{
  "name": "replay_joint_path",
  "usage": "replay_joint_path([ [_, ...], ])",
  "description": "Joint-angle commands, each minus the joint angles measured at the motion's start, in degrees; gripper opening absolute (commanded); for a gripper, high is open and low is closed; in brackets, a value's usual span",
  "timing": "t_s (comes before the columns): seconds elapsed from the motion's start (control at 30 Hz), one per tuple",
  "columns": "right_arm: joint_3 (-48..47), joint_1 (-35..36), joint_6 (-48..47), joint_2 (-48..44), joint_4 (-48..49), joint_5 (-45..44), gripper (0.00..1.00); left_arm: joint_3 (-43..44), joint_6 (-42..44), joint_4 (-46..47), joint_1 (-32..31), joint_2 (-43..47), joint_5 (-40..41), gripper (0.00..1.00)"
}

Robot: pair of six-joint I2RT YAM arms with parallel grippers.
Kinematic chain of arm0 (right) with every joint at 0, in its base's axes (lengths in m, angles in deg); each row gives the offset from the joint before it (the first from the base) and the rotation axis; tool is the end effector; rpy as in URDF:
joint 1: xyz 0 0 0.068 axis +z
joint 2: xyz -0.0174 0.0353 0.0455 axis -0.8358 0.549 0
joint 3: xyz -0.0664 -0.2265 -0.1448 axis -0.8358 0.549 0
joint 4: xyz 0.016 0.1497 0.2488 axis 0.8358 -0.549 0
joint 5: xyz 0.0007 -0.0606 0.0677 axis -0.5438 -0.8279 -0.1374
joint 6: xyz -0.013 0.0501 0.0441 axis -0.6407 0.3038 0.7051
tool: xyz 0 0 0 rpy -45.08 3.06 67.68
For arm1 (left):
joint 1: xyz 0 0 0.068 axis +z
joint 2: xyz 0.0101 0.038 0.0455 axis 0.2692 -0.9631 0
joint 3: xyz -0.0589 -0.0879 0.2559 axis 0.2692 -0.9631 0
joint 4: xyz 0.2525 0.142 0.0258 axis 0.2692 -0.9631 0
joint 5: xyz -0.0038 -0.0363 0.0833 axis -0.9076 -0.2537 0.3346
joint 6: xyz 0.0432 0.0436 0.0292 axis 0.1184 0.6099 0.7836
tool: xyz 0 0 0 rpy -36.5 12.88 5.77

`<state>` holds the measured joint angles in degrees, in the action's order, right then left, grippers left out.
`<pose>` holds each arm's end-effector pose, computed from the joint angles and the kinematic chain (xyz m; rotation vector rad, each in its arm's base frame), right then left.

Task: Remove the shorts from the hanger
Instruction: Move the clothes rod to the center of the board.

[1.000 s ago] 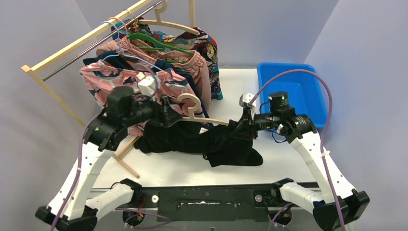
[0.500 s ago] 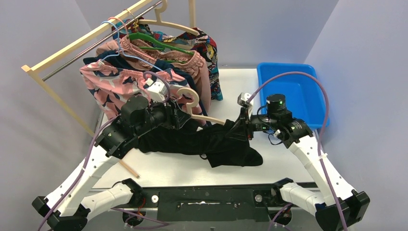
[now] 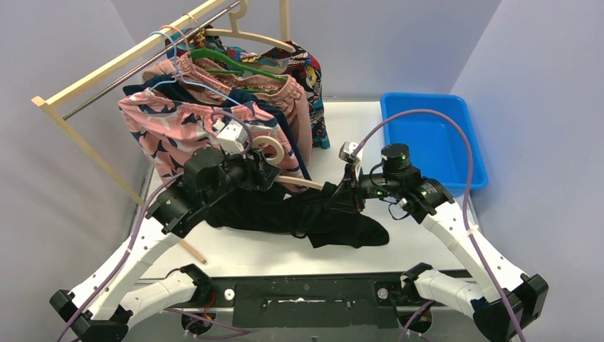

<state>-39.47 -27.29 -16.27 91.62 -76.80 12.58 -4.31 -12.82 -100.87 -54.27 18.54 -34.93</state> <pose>0.1943 0.1623 0.3368 -1.1232 1.7824 1.3449 0.1963 -0.1585 0.3889 0.2543 1.9106 -0.7737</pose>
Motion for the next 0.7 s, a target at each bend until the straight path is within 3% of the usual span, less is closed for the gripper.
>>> replay_joint_path([
  [0.0,-0.22,0.23,0.99,-1.17,5.65,-2.19,0.05,-0.34,-1.32,-3.86,-0.25,6.56,13.21,0.65],
  [0.13,1.10,0.22,1.36,-1.46,6.80,-3.24,0.06,-4.32,-8.15,-6.36,-0.13,17.54,25.18,0.73],
  [0.3,0.06,0.21,1.03,-0.01,6.29,-4.39,0.06,-5.07,-16.99,-12.23,0.15,26.99,35.81,0.77],
  [0.5,-0.99,0.21,1.11,1.17,5.75,-5.26,0.06,0.99,-21.42,-23.31,3.34,28.17,45.95,0.78],
  [0.67,-0.69,0.21,1.64,1.27,5.82,-6.28,0.06,7.46,-21.88,-33.15,11.46,26.98,53.80,0.79],
])
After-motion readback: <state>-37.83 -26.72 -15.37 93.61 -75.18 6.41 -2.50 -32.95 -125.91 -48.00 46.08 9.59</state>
